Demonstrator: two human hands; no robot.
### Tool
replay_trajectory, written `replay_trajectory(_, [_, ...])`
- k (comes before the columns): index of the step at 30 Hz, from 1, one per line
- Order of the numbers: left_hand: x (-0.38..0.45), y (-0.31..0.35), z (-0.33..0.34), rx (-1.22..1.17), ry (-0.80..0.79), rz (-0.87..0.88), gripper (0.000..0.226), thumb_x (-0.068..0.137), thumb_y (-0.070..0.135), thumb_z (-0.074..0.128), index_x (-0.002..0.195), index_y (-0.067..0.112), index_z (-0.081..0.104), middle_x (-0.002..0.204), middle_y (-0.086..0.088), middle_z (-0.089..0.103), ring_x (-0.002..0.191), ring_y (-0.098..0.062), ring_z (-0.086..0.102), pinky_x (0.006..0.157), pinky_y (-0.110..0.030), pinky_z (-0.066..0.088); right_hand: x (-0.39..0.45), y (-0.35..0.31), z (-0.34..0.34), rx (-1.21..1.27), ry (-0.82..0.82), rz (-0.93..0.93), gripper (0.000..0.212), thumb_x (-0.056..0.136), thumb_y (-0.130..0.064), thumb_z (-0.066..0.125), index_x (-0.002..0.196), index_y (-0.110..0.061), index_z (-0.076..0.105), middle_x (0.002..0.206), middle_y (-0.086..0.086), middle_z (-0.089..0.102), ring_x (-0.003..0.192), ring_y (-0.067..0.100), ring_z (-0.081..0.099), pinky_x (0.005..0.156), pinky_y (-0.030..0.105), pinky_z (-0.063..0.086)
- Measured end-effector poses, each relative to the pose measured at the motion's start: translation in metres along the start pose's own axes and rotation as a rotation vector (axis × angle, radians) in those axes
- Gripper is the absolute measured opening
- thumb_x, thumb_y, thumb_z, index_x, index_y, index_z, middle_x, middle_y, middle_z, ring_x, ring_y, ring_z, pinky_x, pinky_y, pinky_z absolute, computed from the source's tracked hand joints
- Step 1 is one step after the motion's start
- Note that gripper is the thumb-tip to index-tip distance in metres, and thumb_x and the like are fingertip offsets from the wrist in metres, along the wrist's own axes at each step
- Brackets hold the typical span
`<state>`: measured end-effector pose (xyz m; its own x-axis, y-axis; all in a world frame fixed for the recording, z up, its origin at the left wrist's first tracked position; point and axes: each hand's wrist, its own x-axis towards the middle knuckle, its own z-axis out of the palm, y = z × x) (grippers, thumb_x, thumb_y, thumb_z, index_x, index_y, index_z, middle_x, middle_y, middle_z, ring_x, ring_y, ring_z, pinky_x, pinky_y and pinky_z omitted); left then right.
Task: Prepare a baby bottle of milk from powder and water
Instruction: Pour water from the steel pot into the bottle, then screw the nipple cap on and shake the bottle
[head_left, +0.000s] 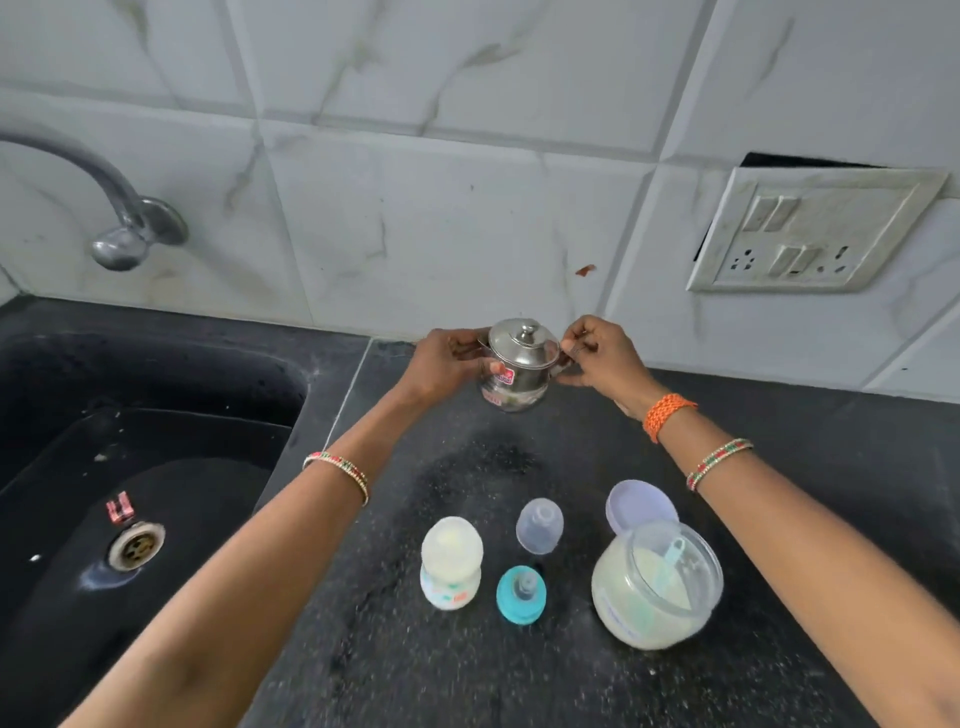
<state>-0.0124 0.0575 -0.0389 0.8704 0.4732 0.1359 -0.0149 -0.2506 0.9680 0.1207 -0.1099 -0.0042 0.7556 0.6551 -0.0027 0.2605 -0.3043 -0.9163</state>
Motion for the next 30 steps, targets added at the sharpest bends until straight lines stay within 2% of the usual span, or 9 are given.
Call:
replay_trajectory(2, [0.018, -0.010, 0.004, 0.027, -0.012, -0.049, 0.050, 0.072, 0.002, 0.077, 0.120, 0.000, 0.061, 0.115, -0.014, 0.067, 0.103, -0.015, 0.064, 0.090, -0.019, 0.050, 0.019, 0.011, 0.002, -0.015, -0.007, 0.059, 0.004, 0.095, -0.006, 0.053, 0.092, -0.004, 0.055, 0.092, 0.014, 0.062, 0.090, 0.027, 0.065, 0.076, 0.046, 0.059])
replay_trajectory(4, [0.032, -0.022, 0.006, 0.048, -0.020, -0.101, 0.051, 0.072, 0.002, 0.077, 0.120, -0.001, 0.061, 0.115, -0.015, 0.067, 0.106, -0.019, 0.064, 0.095, -0.028, 0.050, 0.034, 0.021, 0.005, -0.010, 0.007, 0.106, 0.004, 0.094, -0.006, 0.053, 0.092, -0.004, 0.055, 0.099, 0.018, 0.062, 0.094, 0.029, 0.065, 0.077, 0.046, 0.059])
replay_trajectory(12, [0.050, -0.046, 0.010, -0.009, -0.023, -0.165, 0.052, 0.075, -0.005, 0.072, 0.125, -0.005, 0.056, 0.121, -0.020, 0.062, 0.113, -0.026, 0.060, 0.101, -0.040, 0.046, 0.059, 0.038, 0.015, -0.011, 0.038, 0.198, 0.004, 0.094, -0.008, 0.054, 0.091, -0.006, 0.055, 0.101, 0.013, 0.061, 0.104, 0.027, 0.062, 0.079, 0.042, 0.058])
replay_trajectory(16, [0.032, -0.045, 0.004, 0.040, -0.018, -0.221, 0.063, 0.080, 0.003, 0.071, 0.136, -0.002, 0.043, 0.136, -0.017, 0.053, 0.124, -0.023, 0.052, 0.103, -0.027, 0.039, 0.043, 0.021, 0.016, -0.430, 0.002, 0.126, 0.027, 0.094, -0.022, 0.057, 0.114, -0.006, 0.052, 0.121, 0.013, 0.049, 0.117, 0.030, 0.049, 0.094, 0.034, 0.045])
replay_trajectory(19, [0.001, -0.035, -0.001, 0.065, 0.091, -0.171, 0.064, 0.087, 0.012, 0.066, 0.142, 0.000, 0.035, 0.144, -0.013, 0.044, 0.131, -0.019, 0.044, 0.100, -0.019, 0.036, 0.006, -0.011, 0.015, -0.572, 0.009, 0.072, 0.043, 0.093, -0.022, 0.054, 0.129, -0.004, 0.041, 0.129, 0.016, 0.040, 0.116, 0.029, 0.047, 0.092, 0.032, 0.042])
replay_trajectory(22, [-0.058, -0.031, -0.009, 0.096, 0.195, -0.056, 0.051, 0.095, 0.026, 0.054, 0.142, 0.010, 0.039, 0.141, -0.001, 0.048, 0.125, -0.004, 0.046, 0.096, -0.009, 0.037, -0.067, -0.041, 0.018, -0.350, -0.030, 0.027, 0.024, 0.090, -0.025, 0.057, 0.112, -0.016, 0.055, 0.104, 0.000, 0.055, 0.086, 0.012, 0.054, 0.071, 0.024, 0.040])
replay_trajectory(24, [-0.108, -0.035, -0.012, 0.094, 0.261, -0.019, 0.047, 0.097, 0.036, 0.048, 0.139, 0.017, 0.044, 0.138, 0.004, 0.051, 0.119, 0.005, 0.048, 0.093, -0.006, 0.039, -0.129, -0.043, 0.032, -0.242, -0.012, -0.045, 0.011, 0.087, -0.023, 0.060, 0.098, -0.023, 0.062, 0.089, -0.006, 0.064, 0.073, 0.004, 0.058, 0.067, 0.021, 0.043])
replay_trajectory(27, [-0.166, -0.040, -0.008, -0.021, 0.281, -0.032, 0.052, 0.094, 0.047, 0.047, 0.137, 0.020, 0.046, 0.135, 0.005, 0.055, 0.118, 0.008, 0.050, 0.094, -0.010, 0.043, -0.199, -0.023, 0.061, -0.367, 0.025, -0.021, 0.025, 0.087, -0.022, 0.060, 0.112, -0.016, 0.060, 0.111, 0.002, 0.063, 0.100, 0.016, 0.059, 0.086, 0.032, 0.048])
replay_trajectory(30, [-0.198, -0.045, 0.004, -0.102, 0.158, -0.072, 0.058, 0.090, 0.041, 0.053, 0.141, 0.018, 0.038, 0.142, -0.001, 0.047, 0.124, 0.004, 0.046, 0.101, -0.016, 0.040, -0.227, 0.010, 0.082, -0.545, -0.001, 0.079, 0.043, 0.089, -0.020, 0.057, 0.128, -0.011, 0.043, 0.125, 0.012, 0.049, 0.114, 0.030, 0.049, 0.094, 0.040, 0.043])
